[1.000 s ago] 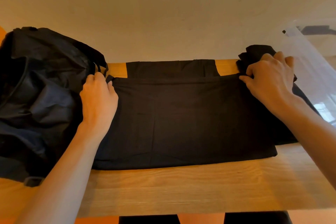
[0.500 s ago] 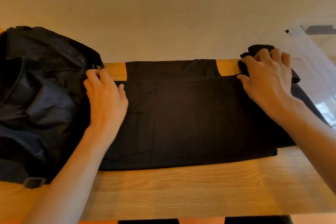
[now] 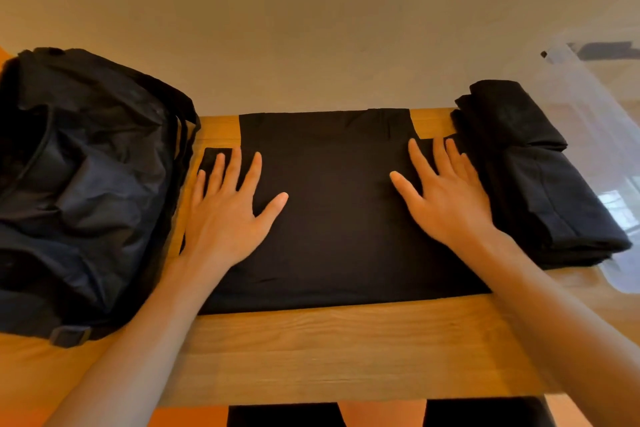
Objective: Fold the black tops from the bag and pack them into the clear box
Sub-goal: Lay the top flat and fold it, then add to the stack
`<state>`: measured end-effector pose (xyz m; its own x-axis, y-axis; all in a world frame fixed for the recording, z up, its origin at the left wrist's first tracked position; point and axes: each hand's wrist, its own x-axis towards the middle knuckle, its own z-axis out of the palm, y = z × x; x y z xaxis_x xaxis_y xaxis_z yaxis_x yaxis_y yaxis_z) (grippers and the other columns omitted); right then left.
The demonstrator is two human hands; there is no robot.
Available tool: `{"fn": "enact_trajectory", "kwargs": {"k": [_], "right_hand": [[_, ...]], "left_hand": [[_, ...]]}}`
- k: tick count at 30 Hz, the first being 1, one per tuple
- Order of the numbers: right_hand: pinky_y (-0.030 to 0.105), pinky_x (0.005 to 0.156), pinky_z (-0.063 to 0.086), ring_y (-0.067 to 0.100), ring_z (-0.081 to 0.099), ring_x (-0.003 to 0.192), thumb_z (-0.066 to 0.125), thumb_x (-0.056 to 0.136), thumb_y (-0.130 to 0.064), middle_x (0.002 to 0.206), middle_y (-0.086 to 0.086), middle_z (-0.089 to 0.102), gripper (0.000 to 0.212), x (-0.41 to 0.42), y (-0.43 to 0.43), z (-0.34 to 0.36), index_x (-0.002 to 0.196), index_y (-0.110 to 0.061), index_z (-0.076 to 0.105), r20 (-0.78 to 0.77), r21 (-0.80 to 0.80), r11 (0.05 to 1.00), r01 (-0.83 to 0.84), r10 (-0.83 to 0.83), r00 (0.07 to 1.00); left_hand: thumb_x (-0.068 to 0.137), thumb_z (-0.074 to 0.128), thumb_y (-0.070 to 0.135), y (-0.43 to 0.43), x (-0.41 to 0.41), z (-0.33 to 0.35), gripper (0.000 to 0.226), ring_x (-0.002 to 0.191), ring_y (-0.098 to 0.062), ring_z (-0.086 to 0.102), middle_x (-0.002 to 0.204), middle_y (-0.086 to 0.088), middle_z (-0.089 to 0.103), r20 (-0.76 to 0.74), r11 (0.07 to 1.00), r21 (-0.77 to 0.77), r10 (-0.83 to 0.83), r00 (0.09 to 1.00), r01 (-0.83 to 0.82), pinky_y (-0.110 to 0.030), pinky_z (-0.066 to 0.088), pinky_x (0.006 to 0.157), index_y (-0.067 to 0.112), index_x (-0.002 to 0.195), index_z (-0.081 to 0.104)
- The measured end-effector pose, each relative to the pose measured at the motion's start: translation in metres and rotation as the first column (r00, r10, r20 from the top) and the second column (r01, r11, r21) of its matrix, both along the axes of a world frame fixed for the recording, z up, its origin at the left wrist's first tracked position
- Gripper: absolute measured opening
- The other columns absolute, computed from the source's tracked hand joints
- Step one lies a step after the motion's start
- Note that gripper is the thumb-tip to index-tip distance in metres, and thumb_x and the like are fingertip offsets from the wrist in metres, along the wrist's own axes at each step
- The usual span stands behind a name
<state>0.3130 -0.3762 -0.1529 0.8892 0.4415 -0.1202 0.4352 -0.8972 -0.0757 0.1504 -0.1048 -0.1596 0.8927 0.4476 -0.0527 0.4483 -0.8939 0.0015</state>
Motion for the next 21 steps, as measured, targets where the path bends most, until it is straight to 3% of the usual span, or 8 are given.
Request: {"fn": "enact_trajectory", "kwargs": {"k": [6, 10, 15, 21], "right_hand": [[0.037, 0.121, -0.012, 0.022, -0.018, 0.155, 0.001, 0.093, -0.076, 0.17, 0.008, -0.013, 0.081, -0.003, -0.005, 0.005, 0.162, -0.033, -0.009, -0.026, -0.019, 1.0, -0.013, 0.012, 1.0], [0.045, 0.124, -0.015, 0.026, -0.02, 0.155, -0.006, 0.094, -0.077, 0.17, 0.01, -0.014, 0.08, -0.046, -0.009, 0.011, 0.161, -0.033, -0.011, 0.028, 0.001, 0.996, -0.092, 0.092, 0.995], [0.046, 0.124, -0.015, 0.023, -0.025, 0.153, -0.007, 0.09, -0.078, 0.169, 0.004, -0.02, 0.079, -0.077, -0.019, -0.003, 0.158, -0.039, -0.018, 0.014, -0.015, 0.996, -0.083, 0.083, 0.996], [0.044, 0.125, -0.012, 0.022, -0.029, 0.152, -0.011, 0.088, -0.078, 0.167, 0.004, -0.026, 0.08, -0.089, -0.03, -0.004, 0.156, -0.039, -0.024, 0.0, -0.028, 0.995, -0.093, 0.093, 0.996]], "left_hand": [[0.085, -0.008, 0.082, 0.007, -0.004, -0.001, 0.094, 0.158, -0.025, -0.003, 0.172, -0.006, -0.003, -0.008, 1.0, 0.02, -0.008, 1.0, 0.008, -0.046, 0.003, 0.128, 0.031, 0.164, 0.0], [0.092, 0.005, 0.079, -0.019, -0.018, 0.018, 0.089, 0.158, -0.029, -0.001, 0.171, -0.013, 0.005, 0.108, 0.999, 0.002, -0.045, 0.993, 0.045, -0.048, 0.004, 0.128, 0.027, 0.163, 0.015], [0.09, 0.001, 0.082, -0.057, -0.048, 0.002, 0.087, 0.157, -0.026, -0.013, 0.171, -0.005, -0.01, 0.012, 0.995, 0.004, -0.102, 0.995, 0.102, -0.051, 0.002, 0.128, 0.034, 0.162, -0.003], [0.09, -0.001, 0.082, -0.054, -0.068, -0.004, 0.086, 0.157, -0.024, -0.015, 0.17, -0.002, -0.014, -0.012, 0.996, 0.016, -0.09, 0.996, 0.09, -0.048, 0.001, 0.128, 0.034, 0.162, -0.006]]}}
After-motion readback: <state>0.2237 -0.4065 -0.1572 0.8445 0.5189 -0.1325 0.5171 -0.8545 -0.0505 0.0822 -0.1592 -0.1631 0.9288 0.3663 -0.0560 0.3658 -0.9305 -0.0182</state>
